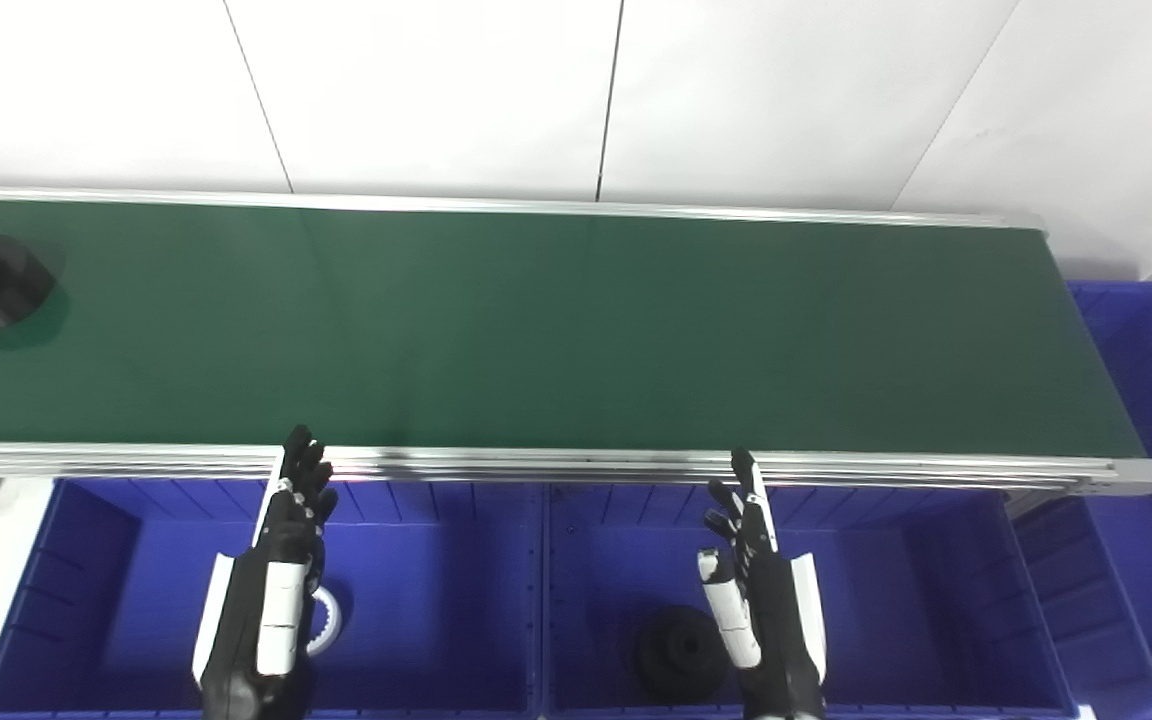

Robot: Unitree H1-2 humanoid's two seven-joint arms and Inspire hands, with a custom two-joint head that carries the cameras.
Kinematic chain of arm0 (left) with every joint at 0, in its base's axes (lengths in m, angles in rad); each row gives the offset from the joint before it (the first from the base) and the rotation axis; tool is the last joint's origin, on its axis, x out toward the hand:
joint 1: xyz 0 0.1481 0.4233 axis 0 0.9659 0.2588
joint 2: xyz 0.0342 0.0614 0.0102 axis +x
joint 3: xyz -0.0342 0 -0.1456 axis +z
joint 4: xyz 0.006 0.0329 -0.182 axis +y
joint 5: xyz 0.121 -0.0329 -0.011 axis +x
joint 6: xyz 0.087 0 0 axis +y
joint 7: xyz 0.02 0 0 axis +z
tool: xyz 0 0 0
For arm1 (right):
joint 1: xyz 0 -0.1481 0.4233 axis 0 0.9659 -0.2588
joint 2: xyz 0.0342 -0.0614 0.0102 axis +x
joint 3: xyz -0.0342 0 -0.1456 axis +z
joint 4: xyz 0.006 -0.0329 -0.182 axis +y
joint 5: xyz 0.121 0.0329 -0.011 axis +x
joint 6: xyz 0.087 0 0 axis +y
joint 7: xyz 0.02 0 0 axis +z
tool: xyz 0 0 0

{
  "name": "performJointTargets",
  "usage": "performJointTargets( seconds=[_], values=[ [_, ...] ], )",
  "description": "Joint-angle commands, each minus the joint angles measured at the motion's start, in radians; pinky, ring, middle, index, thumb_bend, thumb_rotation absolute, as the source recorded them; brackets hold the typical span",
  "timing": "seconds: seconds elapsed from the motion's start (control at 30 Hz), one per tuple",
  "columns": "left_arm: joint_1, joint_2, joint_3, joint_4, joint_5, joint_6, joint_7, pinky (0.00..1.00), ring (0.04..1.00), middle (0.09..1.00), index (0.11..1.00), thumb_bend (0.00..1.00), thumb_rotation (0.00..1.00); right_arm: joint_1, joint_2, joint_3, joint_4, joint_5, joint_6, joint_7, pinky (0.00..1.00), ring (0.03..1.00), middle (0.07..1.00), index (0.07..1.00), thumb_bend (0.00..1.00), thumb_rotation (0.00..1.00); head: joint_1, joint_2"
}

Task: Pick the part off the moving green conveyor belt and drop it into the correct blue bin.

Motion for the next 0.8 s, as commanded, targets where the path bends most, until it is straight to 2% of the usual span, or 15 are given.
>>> performJointTargets(
  seconds=[0.0,0.4,0.77],
  values=[
    [-0.005,0.005,-0.006,-0.014,0.013,-0.036,0.0,1.0,1.0,1.0,1.0,0.59,0.97,0.008,0.009,0.008,-0.035,0.009,-0.001,0.013,0.86,0.927,0.996,1.0,0.74,1.0,0.002,0.0],
    [-0.004,-0.008,-0.008,-0.014,0.022,-0.032,0.01,1.0,1.0,1.0,1.0,0.6,0.96,0.004,-0.001,0.006,-0.034,0.043,-0.003,0.038,0.86,0.929,1.0,1.0,0.76,1.0,0.009,-0.002],
    [-0.005,-0.011,-0.013,-0.015,0.025,-0.015,0.007,1.0,1.0,1.0,1.0,0.61,0.96,-0.002,0.0,-0.003,-0.023,0.009,-0.023,0.027,0.89,0.936,0.994,0.994,0.74,1.0,0.01,-0.003]
  ],
)
